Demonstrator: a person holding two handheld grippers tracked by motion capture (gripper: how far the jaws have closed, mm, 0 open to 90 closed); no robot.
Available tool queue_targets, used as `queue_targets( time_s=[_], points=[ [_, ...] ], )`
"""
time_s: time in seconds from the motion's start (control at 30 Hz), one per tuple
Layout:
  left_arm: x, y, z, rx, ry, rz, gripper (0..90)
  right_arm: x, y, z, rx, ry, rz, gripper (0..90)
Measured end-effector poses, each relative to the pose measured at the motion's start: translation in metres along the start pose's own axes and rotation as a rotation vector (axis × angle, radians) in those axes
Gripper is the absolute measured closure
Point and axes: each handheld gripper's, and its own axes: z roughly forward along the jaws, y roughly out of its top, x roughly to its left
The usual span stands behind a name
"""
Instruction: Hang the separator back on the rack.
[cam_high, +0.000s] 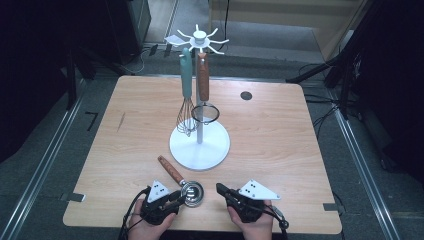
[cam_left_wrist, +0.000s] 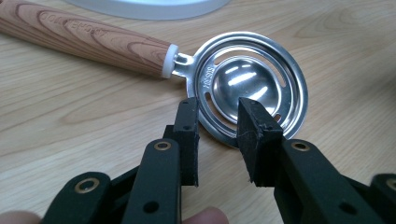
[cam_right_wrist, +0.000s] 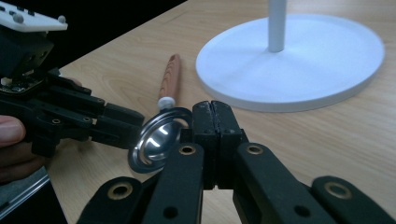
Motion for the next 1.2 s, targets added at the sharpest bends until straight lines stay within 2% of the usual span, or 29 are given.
queue_targets(
  time_s=[0.17,0.3,0.43,0.6,0.93,1.2],
  points=[
    [-0.009,0.001,0.006,-0.003,-0.023,-0.002,70.2,0.007,-0.005,0.013,0.043,0.016,-0.002,90.0],
    [-0.016,0.001,0.009,-0.008,-0.041,0.016,69.4,0.013,-0.009,0.022,0.085,0.032,-0.021,90.0],
    [-0.017,0.001,0.010,-0.018,-0.053,0.028,66.5,0.016,-0.011,0.030,0.128,0.003,-0.019,90.0],
    [-0.007,0.001,0.006,-0.038,-0.054,0.019,65.0,0.015,-0.015,0.037,0.199,-0.034,-0.009,90.0],
    [0.009,0.003,-0.002,-0.053,-0.026,-0.001,72.8,0.009,-0.016,0.031,0.212,-0.065,-0.029,90.0],
    [0.023,0.004,-0.006,-0.057,0.005,-0.029,78.3,0.002,-0.017,0.024,0.211,-0.088,-0.024,90.0]
  ],
)
